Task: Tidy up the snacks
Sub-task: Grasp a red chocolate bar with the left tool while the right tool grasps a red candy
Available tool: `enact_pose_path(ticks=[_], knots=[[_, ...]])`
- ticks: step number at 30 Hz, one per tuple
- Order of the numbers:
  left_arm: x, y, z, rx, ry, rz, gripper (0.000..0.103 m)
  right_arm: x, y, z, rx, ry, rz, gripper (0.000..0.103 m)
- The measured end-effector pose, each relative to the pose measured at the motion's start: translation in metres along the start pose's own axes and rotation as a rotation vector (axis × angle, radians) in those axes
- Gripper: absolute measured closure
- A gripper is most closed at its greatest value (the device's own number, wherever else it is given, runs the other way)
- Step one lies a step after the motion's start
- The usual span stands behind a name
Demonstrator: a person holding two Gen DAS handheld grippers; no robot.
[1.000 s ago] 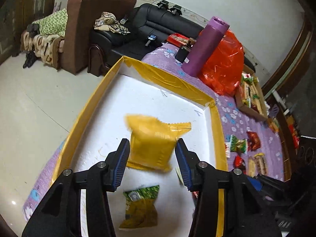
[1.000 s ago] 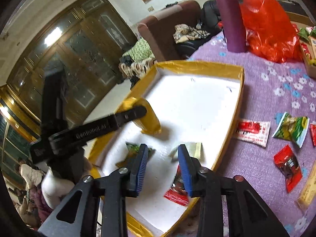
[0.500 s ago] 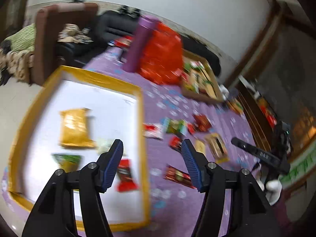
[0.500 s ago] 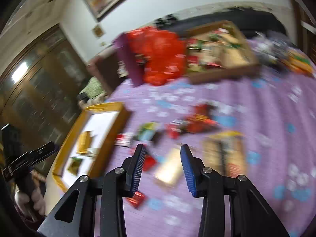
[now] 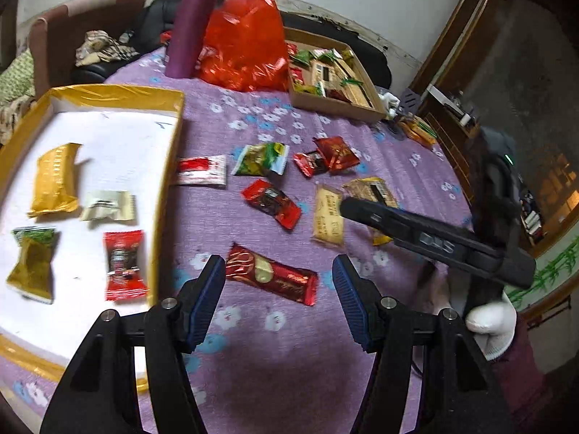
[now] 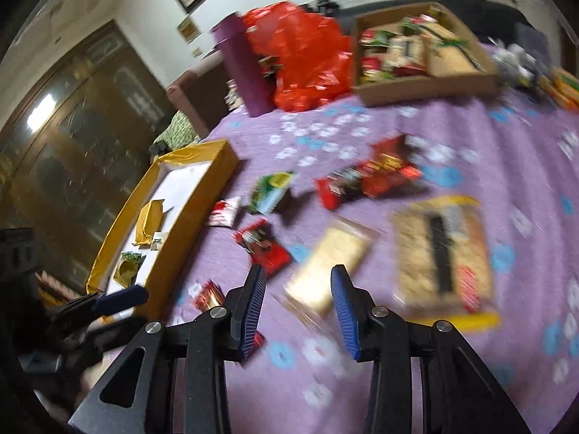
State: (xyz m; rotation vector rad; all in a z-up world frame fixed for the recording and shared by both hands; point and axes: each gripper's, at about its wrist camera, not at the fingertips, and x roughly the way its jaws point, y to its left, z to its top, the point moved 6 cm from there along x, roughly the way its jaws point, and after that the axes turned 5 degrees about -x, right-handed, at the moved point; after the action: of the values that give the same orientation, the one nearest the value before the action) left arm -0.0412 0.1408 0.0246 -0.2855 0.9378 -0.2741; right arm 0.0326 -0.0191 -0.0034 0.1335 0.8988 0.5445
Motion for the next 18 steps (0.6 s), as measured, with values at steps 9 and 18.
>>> enact_pose_path(ticks=[9,18], knots=[[-0.009,0.014,-0.010,0.029,-0.003,0.024,0.043,0.080,0.049,0.014,-0.200,0.117,-0.064,0.063],[0.022,-0.013,-0.026,0.059,0.096,-0.001,0.043,0.052,0.026,0.004,-0.151,0.067,-0.113,0.080]])
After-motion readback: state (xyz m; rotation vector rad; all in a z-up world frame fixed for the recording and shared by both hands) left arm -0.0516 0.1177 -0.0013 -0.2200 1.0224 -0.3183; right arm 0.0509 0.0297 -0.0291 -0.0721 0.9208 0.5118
